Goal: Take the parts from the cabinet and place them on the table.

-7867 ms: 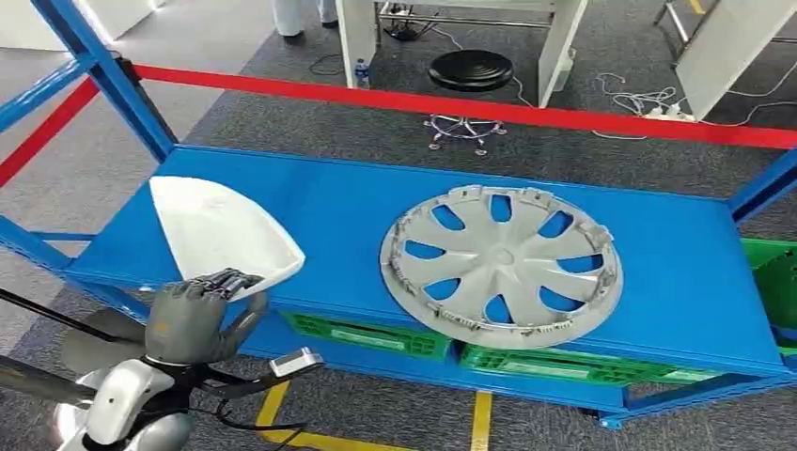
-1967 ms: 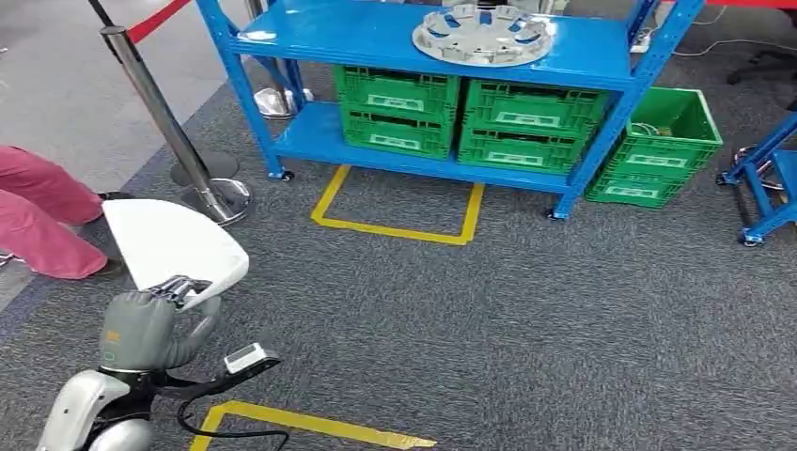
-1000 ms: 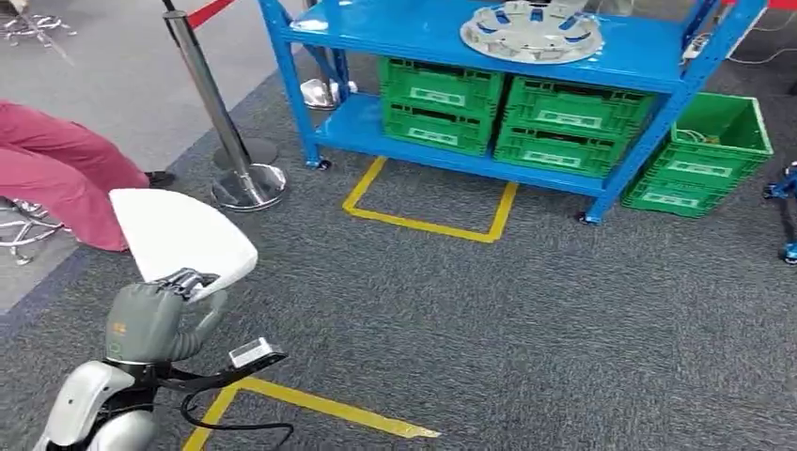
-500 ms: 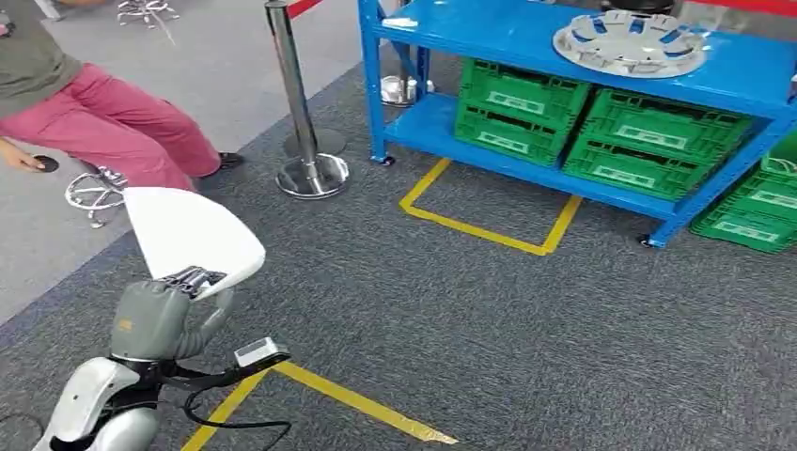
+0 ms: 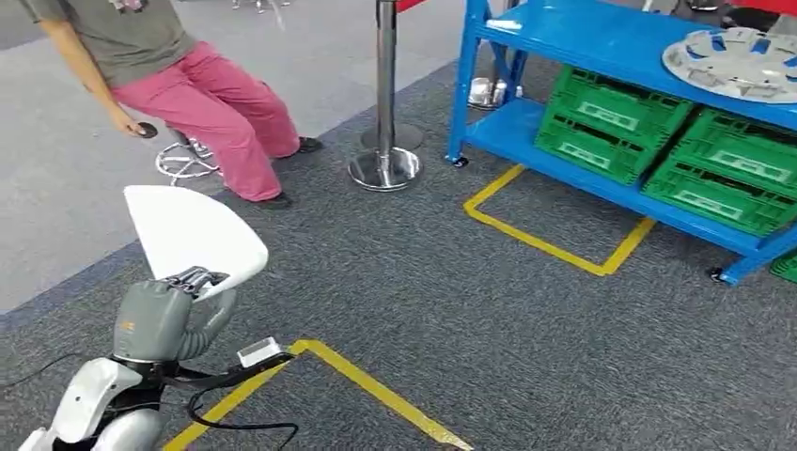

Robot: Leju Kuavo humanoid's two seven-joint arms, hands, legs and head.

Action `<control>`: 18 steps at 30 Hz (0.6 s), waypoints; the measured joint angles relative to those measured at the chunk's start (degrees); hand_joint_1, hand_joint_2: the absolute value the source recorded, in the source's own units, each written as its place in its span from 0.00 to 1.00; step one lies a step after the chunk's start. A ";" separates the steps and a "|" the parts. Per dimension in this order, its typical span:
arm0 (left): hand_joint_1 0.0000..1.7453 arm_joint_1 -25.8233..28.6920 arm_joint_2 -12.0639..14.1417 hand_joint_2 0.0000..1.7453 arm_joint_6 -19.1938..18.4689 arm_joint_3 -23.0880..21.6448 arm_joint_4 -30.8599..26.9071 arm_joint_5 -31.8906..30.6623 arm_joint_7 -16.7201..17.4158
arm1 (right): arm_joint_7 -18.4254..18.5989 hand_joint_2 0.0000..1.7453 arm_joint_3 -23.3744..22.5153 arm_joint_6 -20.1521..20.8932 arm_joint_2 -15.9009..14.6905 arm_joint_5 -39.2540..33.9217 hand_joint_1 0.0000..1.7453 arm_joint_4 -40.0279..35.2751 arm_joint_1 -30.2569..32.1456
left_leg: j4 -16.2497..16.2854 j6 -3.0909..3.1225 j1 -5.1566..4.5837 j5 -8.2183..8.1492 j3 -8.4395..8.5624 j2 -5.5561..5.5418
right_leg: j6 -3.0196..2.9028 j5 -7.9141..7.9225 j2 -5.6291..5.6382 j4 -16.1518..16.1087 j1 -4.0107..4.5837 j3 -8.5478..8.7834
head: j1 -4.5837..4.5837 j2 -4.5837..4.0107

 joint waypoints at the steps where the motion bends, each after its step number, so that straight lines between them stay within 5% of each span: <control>1: 1.00 0.14 0.04 1.00 0.00 0.09 0.00 0.00 0.00 | 0.00 0.00 -0.20 0.06 -0.09 -0.07 0.00 -0.15 -0.17 | 0.03 0.30 -0.08 0.01 -0.17 -0.70 | 0.26 0.10 -0.71 -0.26 -0.03 0.25 | -0.11 0.00; 2: 1.00 0.18 0.04 1.00 0.00 0.09 -0.02 0.00 0.00 | 0.00 0.00 -0.33 0.17 -0.20 -0.07 0.00 -0.33 -0.33 | -0.60 0.85 0.09 0.35 0.03 -1.45 | 0.69 -0.07 -1.39 -0.39 0.03 0.61 | -0.11 0.00; 4: 1.00 0.01 0.07 1.00 0.00 0.07 -0.04 0.00 -0.02 | -0.07 0.00 -0.35 0.33 -0.63 -0.07 0.00 -0.37 -0.25 | -1.03 1.62 0.52 0.86 0.17 -2.47 | 1.10 -2.66 4.35 2.68 -0.43 -1.00 | 0.28 0.00; 5: 1.00 -0.15 0.02 1.00 0.00 0.11 -0.02 0.00 -0.02 | -0.09 0.00 -0.37 0.44 -0.66 -0.09 0.00 -0.39 -0.22 | -1.02 1.86 0.52 0.94 0.01 -3.02 | 1.12 -4.99 5.72 7.15 -0.46 -3.09 | 0.31 0.00; 7: 1.00 -0.10 -0.02 1.00 -0.04 0.09 -0.02 0.02 -0.02 | -0.09 0.00 -0.37 0.46 -0.72 -0.09 0.00 -0.39 -0.10 | -0.97 1.97 0.38 1.00 -0.13 -4.36 | 1.22 -8.48 6.32 16.28 -0.43 -7.58 | 0.35 0.00; 8: 1.00 -0.06 -0.02 1.00 -0.15 0.07 -0.02 0.02 -0.02 | -0.07 0.00 -0.37 0.63 -0.83 0.06 0.00 -0.39 0.03 | -0.93 1.98 0.30 1.01 -0.12 -5.13 | 1.24 -8.47 6.34 18.30 -0.42 -8.80 | 0.31 0.00; 9: 1.00 -0.06 -0.02 1.00 -0.26 0.02 -0.02 0.04 -0.09 | -0.07 0.00 -0.37 0.79 -0.90 0.29 0.00 -0.44 0.10 | -0.91 1.98 0.26 1.01 -0.04 -6.01 | 1.12 -6.79 6.38 17.09 -0.42 -8.45 | 0.35 0.00; 11: 1.00 -0.16 -0.02 1.00 -0.46 0.00 -0.02 0.07 -0.20 | -0.09 0.00 -0.35 1.20 -1.20 1.12 0.00 -0.66 0.12 | -0.82 1.96 0.19 1.01 0.15 -7.64 | 0.69 -1.28 7.21 8.30 -0.43 -4.72 | 0.35 0.00; 12: 1.00 -0.21 -0.04 1.00 -0.55 -0.07 -0.02 0.09 -0.26 | -0.09 0.00 -0.35 1.25 -1.36 1.20 0.00 -0.70 0.14 | -0.79 1.90 0.19 0.97 0.21 -8.30 | 0.33 1.16 8.95 3.34 -0.44 -2.52 | 0.37 0.00; 13: 1.00 -0.31 -0.11 1.00 -0.57 -0.20 -0.02 0.09 -0.33 | -0.04 0.00 -0.35 1.29 -1.77 1.29 0.00 -0.70 0.27 | -0.70 1.70 0.09 0.95 0.02 -8.76 | -0.14 0.95 11.69 1.24 -0.55 -1.48 | 0.26 0.00; 17: 1.00 -0.37 -0.11 1.00 -0.66 -0.35 -0.02 0.11 -0.44 | -0.09 0.00 -0.33 1.44 -1.86 1.77 0.00 -1.03 -0.03 | -0.48 0.15 0.54 1.52 -1.02 -11.50 | -0.33 0.96 9.60 -0.37 -0.43 -0.36 | 0.31 0.00; 18: 1.00 -0.29 -0.09 1.00 -0.66 -0.42 -0.02 0.11 -0.48 | -0.11 0.00 -0.26 1.51 -1.84 2.12 0.00 -1.22 0.00 | 0.03 0.02 0.58 0.93 -1.17 -9.95 | -0.80 1.30 8.62 -1.01 -0.84 -0.03 | 0.28 0.00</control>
